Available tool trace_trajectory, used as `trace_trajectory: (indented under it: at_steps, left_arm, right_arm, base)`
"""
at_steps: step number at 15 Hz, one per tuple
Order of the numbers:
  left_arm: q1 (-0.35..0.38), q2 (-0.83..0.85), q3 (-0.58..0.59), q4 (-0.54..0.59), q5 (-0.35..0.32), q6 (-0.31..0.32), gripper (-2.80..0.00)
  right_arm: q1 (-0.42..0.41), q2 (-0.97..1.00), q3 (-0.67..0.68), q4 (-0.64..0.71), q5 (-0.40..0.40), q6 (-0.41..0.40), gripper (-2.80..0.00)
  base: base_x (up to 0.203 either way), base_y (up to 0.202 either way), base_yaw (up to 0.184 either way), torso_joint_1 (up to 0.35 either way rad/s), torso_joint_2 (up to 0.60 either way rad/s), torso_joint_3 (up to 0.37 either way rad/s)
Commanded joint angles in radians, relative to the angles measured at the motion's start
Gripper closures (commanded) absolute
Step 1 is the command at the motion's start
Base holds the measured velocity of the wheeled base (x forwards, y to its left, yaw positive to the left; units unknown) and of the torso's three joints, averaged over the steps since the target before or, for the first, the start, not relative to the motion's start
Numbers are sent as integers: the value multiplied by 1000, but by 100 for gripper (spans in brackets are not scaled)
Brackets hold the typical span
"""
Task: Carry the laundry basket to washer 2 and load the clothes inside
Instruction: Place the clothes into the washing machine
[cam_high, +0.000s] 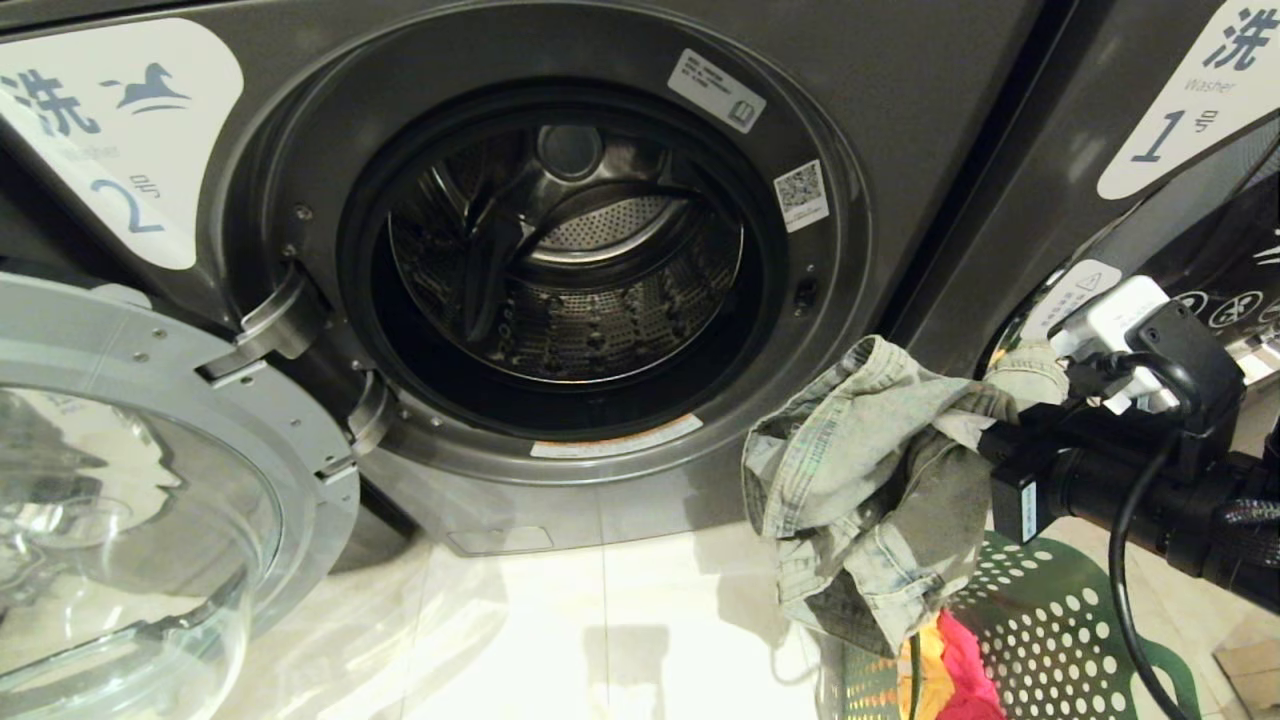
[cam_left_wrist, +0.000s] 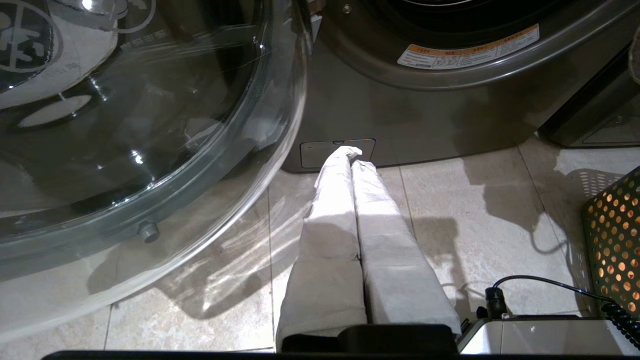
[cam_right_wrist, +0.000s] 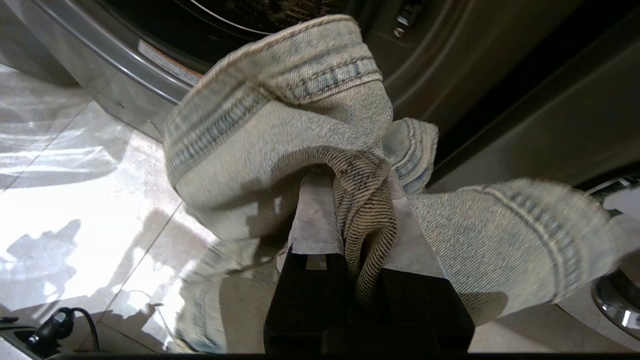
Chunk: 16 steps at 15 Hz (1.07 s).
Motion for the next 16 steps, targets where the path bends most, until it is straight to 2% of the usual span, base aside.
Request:
trace_trajectory:
  at_steps: [1,6,8,12,16]
  left_arm:
    - [0,0,0,-1,-1,1,0]
    - [0,0,0,-1,-1,1,0]
    - [0,0,0,-1,-1,1,0]
    - [0,0,0,-1,-1,1,0]
    - [0,0,0,-1,-1,2,0]
  right_arm:
    - [0,0,-4,-4,-3,-2,0]
    - [0,91,-95,-4,-4,-17,0]
    - [-1,117,-131,1,-4,-61,0]
    - [-2,120,-129,2,35,-125,0]
    - [0,136,-124,-4,46,-130,0]
  base:
    - [0,70,5,-1,-2,7]
    - [0,0,0,0,0,0]
    - [0,0,0,0,0,0]
    - [0,0,0,0,0,0]
    - [0,0,0,0,0,0]
